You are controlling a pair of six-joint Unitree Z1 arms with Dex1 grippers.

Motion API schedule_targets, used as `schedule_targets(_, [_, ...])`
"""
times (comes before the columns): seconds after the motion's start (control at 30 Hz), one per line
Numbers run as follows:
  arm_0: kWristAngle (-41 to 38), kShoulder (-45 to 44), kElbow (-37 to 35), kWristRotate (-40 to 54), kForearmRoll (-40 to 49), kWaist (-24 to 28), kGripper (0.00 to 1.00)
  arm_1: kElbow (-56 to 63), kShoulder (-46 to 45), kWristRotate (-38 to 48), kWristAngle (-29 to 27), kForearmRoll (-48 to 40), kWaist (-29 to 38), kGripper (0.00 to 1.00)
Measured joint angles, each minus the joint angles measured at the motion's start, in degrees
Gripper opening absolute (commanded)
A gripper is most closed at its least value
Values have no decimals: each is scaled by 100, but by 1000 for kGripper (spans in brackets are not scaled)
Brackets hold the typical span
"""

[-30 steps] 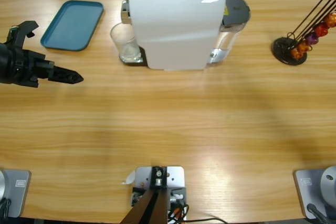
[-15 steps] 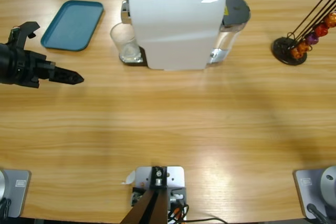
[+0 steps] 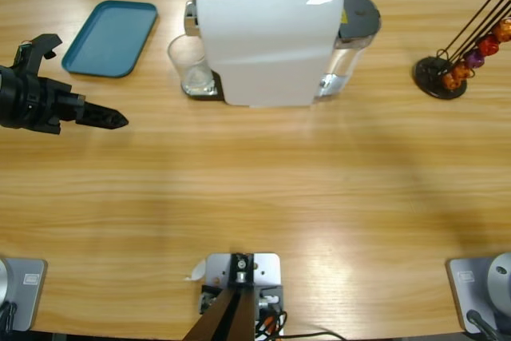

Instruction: Pour coffee

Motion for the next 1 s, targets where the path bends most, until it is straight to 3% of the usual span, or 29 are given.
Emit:
schedule_targets(0.53, [55,0,0,0,0,0,1000,30,-19,0,-25,1,21,0])
schedule_targets(1.0, [55,63,0,0,0,0,1000,-271,113,-44,-710,19,324,12])
